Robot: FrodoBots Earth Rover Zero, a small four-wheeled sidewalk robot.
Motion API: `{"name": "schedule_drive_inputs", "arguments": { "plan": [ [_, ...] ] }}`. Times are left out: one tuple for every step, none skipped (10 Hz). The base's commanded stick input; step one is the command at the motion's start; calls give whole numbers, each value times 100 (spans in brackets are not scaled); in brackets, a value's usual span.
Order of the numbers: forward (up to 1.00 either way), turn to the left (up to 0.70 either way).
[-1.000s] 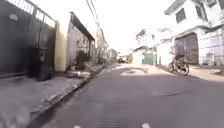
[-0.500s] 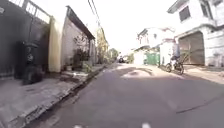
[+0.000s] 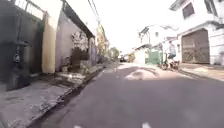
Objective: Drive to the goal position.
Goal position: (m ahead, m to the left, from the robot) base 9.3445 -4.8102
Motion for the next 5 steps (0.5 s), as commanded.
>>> {"name": "schedule_drive_inputs", "arguments": {
  "plan": [
    [100, 0],
    [100, 0],
    [100, 0],
    [100, 0],
    [100, -11]
  ]
}}
